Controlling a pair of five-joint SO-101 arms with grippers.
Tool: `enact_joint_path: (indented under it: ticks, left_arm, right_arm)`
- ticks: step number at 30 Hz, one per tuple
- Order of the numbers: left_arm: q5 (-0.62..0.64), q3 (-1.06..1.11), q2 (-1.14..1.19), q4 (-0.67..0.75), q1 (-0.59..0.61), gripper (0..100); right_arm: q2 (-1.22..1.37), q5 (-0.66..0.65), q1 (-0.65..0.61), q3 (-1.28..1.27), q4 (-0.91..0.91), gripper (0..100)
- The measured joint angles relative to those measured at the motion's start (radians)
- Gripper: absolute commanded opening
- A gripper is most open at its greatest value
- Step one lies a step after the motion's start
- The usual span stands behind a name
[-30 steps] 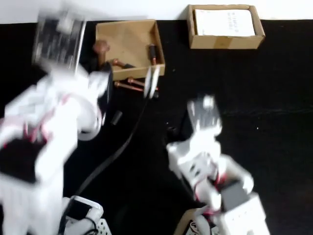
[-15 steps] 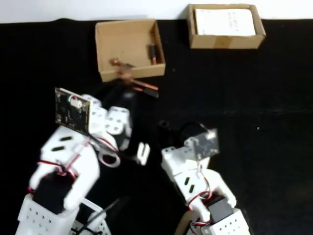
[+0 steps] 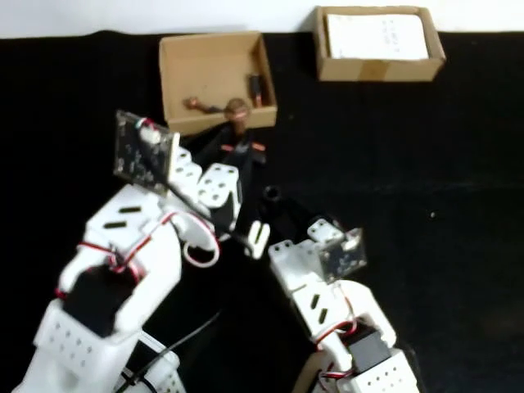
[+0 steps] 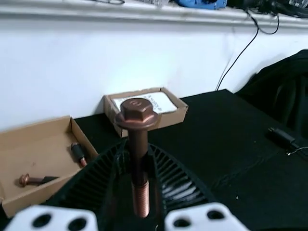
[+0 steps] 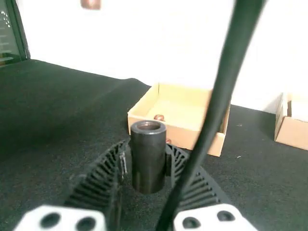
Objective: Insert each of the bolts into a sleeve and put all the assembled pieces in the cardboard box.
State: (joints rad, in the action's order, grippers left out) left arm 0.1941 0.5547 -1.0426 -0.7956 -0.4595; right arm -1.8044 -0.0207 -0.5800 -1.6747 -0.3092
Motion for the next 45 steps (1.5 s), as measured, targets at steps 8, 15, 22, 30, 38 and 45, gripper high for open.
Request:
enact_joint_path:
  ticks: [8,15,22,30,38,45]
  left_arm:
    - [0.002,-0.041,0.006,0.0,0.0,1]
    - [0.002,-0.043,0.006,-0.023,0.0,1]
    - [0.002,-0.043,0.006,-0.031,0.0,1]
    - [0.0,-0.043,0.006,-0.031,-0.061,1]
    - [0.002,-0.043,0.077,-0.031,-0.091,1]
    - [0.002,-0.043,0.186,-0.031,-0.138,1]
  right_arm:
    - [0.0,0.0,0.0,0.0,0.0,0.6]
    - [0.0,0.069,0.0,0.0,0.0,0.6]
    - [0.0,0.112,0.0,0.0,-0.005,0.6]
    - [0.0,0.112,0.0,0.0,-0.025,0.6]
    - [0.0,0.112,0.0,0.0,-0.025,0.6]
    - [0.0,0.112,0.0,0.0,-0.025,0.6]
